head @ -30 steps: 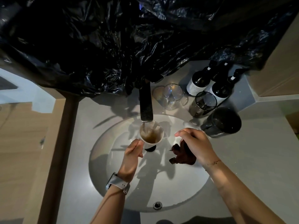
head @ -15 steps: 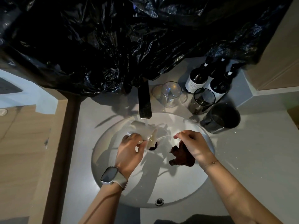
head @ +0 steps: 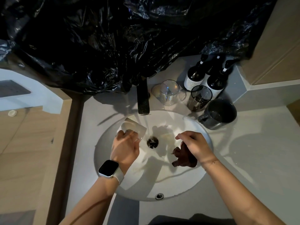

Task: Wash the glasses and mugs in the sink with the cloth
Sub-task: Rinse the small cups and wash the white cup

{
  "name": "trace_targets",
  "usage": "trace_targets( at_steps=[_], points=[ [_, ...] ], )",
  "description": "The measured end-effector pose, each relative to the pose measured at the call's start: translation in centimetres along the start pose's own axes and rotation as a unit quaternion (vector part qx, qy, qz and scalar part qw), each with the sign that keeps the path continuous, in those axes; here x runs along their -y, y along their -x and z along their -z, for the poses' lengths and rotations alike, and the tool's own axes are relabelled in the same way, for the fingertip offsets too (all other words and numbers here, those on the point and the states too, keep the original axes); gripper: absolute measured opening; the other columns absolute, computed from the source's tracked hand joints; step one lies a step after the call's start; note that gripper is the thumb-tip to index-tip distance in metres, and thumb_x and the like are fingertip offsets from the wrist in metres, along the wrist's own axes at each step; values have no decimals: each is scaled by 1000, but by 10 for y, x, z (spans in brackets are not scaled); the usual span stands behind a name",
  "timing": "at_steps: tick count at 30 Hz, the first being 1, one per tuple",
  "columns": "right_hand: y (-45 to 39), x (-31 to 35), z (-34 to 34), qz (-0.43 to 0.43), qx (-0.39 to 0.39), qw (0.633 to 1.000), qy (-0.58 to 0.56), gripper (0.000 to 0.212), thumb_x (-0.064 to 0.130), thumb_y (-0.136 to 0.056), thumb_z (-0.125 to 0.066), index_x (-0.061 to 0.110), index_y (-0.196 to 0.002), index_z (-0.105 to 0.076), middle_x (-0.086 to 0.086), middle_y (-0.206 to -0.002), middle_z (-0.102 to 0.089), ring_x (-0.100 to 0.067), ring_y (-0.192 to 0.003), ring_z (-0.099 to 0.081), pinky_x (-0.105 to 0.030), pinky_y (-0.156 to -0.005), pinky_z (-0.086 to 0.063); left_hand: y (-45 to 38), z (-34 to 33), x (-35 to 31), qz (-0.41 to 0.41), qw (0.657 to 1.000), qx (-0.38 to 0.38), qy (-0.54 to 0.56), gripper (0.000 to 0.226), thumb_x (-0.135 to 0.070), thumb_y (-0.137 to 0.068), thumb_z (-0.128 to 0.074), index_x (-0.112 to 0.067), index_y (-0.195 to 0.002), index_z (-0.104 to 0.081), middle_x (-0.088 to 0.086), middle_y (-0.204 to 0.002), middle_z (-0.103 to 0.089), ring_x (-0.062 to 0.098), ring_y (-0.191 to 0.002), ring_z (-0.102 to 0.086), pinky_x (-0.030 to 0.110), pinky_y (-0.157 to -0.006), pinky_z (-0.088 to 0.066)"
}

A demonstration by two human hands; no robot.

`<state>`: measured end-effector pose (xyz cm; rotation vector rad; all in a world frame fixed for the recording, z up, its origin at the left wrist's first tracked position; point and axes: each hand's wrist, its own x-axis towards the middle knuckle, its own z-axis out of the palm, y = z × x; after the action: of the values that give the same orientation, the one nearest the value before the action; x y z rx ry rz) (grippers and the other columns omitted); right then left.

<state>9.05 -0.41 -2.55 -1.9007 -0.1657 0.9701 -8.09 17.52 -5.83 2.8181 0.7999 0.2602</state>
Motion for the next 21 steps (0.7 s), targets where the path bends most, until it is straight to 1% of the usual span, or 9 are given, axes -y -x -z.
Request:
trace_targets(
  at_steps=[2,5,7,9,12,14,16,18,21],
  points=[
    [-2,-2,-1,6,10,1000,1,16,26,-79,-65,17,-67,-69,-2,-50,-56,-45,-78,-65,-52,-78,-54,-1,-3,2,18,1000,14,19,11,-17,-80,-61,-12,-70,-61,3,-72,-62,22,-56,-41,26,-55,-32],
    [-5,-3,-2,-6,24,999,-22,18,22,-85,-63,7,-78,-68,-7,-47,-54,-38,-63,-65,-42,-63,-55,-3,4,-1,131,977,-2,167,23,-16,-88,-62,-17,-66,-56,1,-65,-58,24,-54,-45,28,-56,-36],
    [-9,-3,-5,-3,31,1000,3,23,24,-87,-63,3,-80,-66,-5,-49,-53,-26,-58,-63,-34,-64,-53,-10,7,1,269,892,11,364,32,-15,-91,-64,-12,-63,-48,0,-62,-48,18,-58,-40,29,-58,-34],
    [-18,-1,-9,0,36,998,56,38,35,-86,-64,-2,-80,-63,-4,-55,-51,-21,-59,-57,-33,-69,-50,-14,8,4,321,804,38,500,34,-15,-92,-62,-7,-64,-45,0,-61,-41,14,-60,-35,24,-58,-30],
    [-32,10,-24,-2,84,987,139,59,56,-82,-64,4,-62,-45,-3,-56,-39,-18,-56,-42,-31,-62,-37,-26,2,5,358,726,60,584,42,-3,-95,-54,-12,-57,-41,-1,-53,-40,16,-57,-32,27,-58,-28],
    [-39,19,-41,-7,128,978,166,57,60,-79,-65,13,-59,-39,-1,-57,-38,-17,-55,-41,-30,-62,-34,-32,-6,3,370,694,79,612,43,2,-96,-49,-12,-57,-37,-2,-50,-37,17,-56,-30,30,-58,-26],
    [-50,23,-53,-25,125,973,194,38,46,-82,-65,14,-67,-51,-1,-68,-55,-17,-66,-54,-29,-64,-40,-35,-11,3,361,668,99,643,43,3,-97,-46,-13,-58,-35,-4,-48,-36,14,-53,-30,30,-59,-23],
    [-61,24,-61,-35,106,967,228,17,24,-84,-60,8,-79,-58,-7,-82,-60,-22,-79,-58,-27,-63,-41,-34,-16,8,335,667,104,657,43,1,-96,-48,-14,-58,-36,-5,-50,-35,10,-50,-32,31,-59,-23],
    [-70,23,-67,-42,97,967,233,15,11,-80,-57,5,-66,-52,-10,-64,-48,-23,-64,-46,-28,-55,-34,-32,-20,15,315,680,111,652,37,-7,-94,-55,-15,-60,-40,-6,-54,-37,7,-51,-34,31,-60,-25]
  ],
)
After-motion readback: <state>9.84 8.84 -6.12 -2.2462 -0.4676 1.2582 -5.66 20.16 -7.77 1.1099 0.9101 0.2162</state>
